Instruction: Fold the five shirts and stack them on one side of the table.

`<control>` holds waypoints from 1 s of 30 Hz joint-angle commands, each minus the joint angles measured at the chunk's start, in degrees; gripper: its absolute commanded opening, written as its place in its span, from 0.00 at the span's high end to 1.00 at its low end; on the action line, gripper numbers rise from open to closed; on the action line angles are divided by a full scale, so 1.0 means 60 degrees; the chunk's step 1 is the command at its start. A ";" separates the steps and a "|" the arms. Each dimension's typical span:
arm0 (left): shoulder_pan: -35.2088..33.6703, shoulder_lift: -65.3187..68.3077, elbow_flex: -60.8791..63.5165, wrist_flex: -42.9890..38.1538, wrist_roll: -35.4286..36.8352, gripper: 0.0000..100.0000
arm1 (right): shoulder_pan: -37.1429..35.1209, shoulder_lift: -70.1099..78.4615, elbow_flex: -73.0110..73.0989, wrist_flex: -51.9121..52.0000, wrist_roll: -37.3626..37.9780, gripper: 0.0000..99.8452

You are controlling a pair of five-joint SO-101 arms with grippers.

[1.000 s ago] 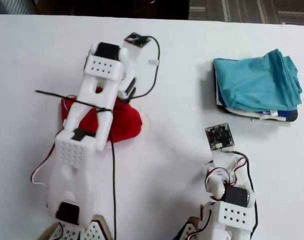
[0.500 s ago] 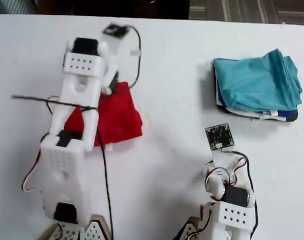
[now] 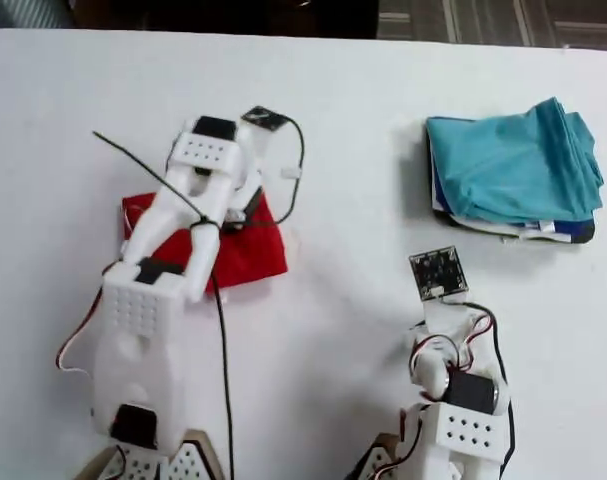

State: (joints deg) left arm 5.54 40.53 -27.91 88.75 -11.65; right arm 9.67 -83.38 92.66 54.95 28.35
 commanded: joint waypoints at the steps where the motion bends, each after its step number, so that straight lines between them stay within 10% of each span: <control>1: -0.0205 -0.0557 -0.1062 0.0630 -0.0029 0.97 | 0.0051 -0.0198 -0.0044 0.0066 0.0044 0.91; 10: -0.1465 -0.2344 -0.2835 0.2300 -0.0440 0.97 | 0.0037 -0.0110 -0.0542 0.0125 0.0000 0.91; 30: -0.6271 -0.8176 0.5634 0.0659 -0.2842 0.92 | -0.4051 0.8901 -1.2791 0.3084 -0.2799 0.91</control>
State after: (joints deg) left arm -27.87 -1.14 -0.22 95.16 -27.38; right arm -11.60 -37.23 26.02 71.74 15.34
